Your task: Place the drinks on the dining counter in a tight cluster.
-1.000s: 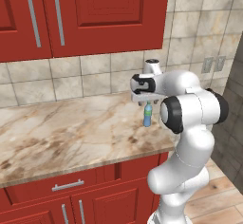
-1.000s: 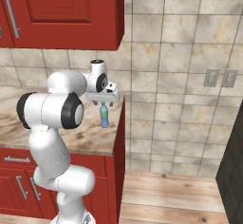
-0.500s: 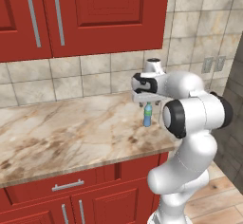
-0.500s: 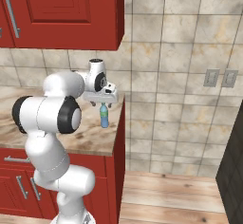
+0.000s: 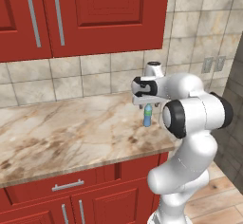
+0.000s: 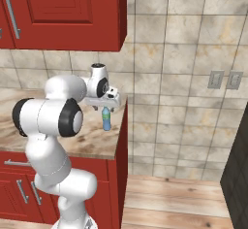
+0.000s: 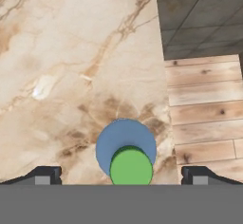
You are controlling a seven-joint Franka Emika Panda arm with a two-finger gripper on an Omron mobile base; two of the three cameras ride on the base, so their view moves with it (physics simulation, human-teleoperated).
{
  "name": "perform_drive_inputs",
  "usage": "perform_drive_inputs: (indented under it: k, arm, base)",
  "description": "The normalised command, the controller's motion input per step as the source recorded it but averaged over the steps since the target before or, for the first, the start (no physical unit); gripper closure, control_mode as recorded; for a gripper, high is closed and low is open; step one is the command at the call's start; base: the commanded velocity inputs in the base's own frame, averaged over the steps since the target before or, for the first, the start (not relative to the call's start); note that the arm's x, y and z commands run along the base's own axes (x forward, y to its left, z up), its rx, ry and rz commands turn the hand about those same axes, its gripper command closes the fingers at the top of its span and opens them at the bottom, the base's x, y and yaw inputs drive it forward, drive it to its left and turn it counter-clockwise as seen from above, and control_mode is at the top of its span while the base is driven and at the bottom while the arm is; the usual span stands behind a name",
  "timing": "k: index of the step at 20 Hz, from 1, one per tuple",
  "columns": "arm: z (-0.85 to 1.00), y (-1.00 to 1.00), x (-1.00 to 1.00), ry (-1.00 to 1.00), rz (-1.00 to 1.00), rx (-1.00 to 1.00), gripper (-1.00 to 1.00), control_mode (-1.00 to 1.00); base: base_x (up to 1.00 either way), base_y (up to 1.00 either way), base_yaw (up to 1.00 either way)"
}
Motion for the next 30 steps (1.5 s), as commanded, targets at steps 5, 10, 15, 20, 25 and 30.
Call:
perform_drive_inputs:
  k: [5,10,15,20,25,30]
  arm:
    - [-0.03,0.0,0.01,0.0,0.0,0.0,-1.0,-1.0]
    - [-0.13,0.0,0.0,0.0,0.0,0.0,-1.0,-1.0]
    - [-0.15,0.0,0.0,0.0,0.0,0.0,-1.0,-1.0]
    - [-0.08,-0.02,0.03,0.0,0.0,0.0,-1.0,-1.0]
    - [-0.15,-0.03,0.01,0.0,0.0,0.0,-1.0,-1.0]
    - [-0.03,0.0,0.0,0.0,0.0,0.0,-1.0,-1.0]
  base:
    - [0.0,0.0,0.0]
    - [0.0,0.0,0.0]
    - [0.0,0.0,0.0]
    - [0.0,0.0,0.0]
    - [0.0,0.0,0.0]
    - [0.0,0.0,0.0]
